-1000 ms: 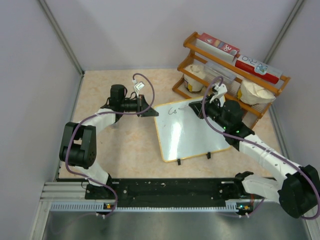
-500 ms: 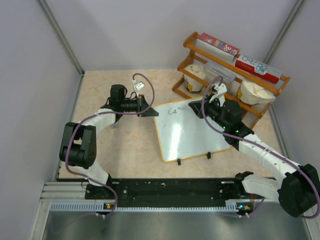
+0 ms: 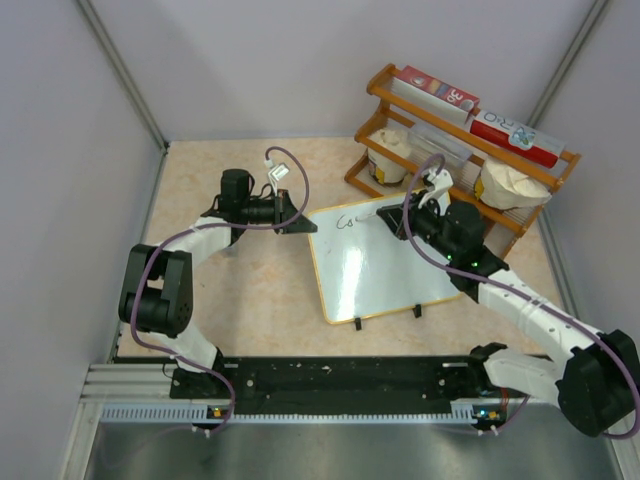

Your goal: Write a sentence on the whiteboard

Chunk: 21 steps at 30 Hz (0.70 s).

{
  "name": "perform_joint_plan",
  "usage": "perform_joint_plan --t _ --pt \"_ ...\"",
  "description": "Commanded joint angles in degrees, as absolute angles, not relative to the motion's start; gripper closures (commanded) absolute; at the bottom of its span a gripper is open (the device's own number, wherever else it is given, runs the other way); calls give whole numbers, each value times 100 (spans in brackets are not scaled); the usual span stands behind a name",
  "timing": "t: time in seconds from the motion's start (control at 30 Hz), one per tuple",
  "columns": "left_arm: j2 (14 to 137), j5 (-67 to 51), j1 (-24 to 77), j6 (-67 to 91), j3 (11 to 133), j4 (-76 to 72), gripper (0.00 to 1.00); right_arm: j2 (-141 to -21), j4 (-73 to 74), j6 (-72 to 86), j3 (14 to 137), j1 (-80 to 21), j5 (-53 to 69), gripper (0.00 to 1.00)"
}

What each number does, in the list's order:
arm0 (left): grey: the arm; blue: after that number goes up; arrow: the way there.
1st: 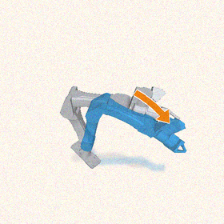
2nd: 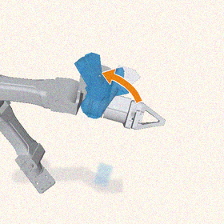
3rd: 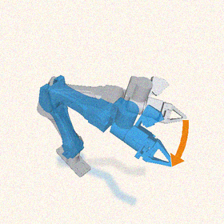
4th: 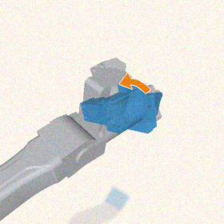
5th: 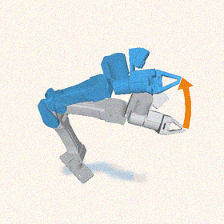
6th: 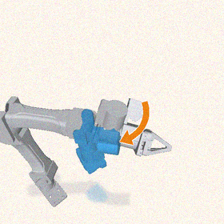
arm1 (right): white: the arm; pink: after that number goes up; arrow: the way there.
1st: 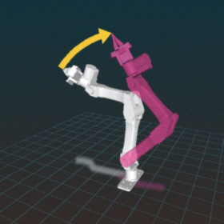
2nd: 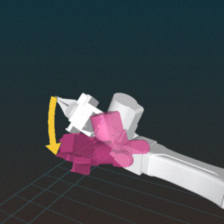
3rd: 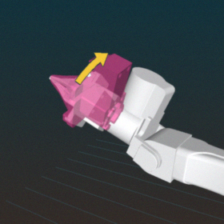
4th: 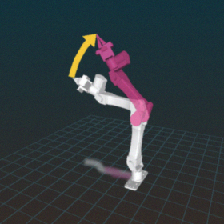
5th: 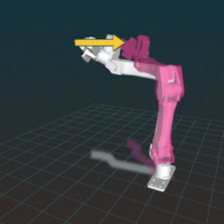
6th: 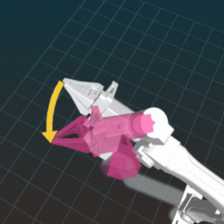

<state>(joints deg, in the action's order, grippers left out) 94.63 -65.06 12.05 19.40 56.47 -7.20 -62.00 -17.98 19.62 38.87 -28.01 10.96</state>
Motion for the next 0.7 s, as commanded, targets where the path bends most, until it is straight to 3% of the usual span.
perform_joint_plan --t 0.0,0.67 --pt "9448 -6258 1397 984 5581 -527 100 -6073 -1635 1907 3814 -2848 1178 100" --pt "9466 -6258 1397 967 5563 -527 100 -6064 -1520 1942 3894 -2839 537 100"
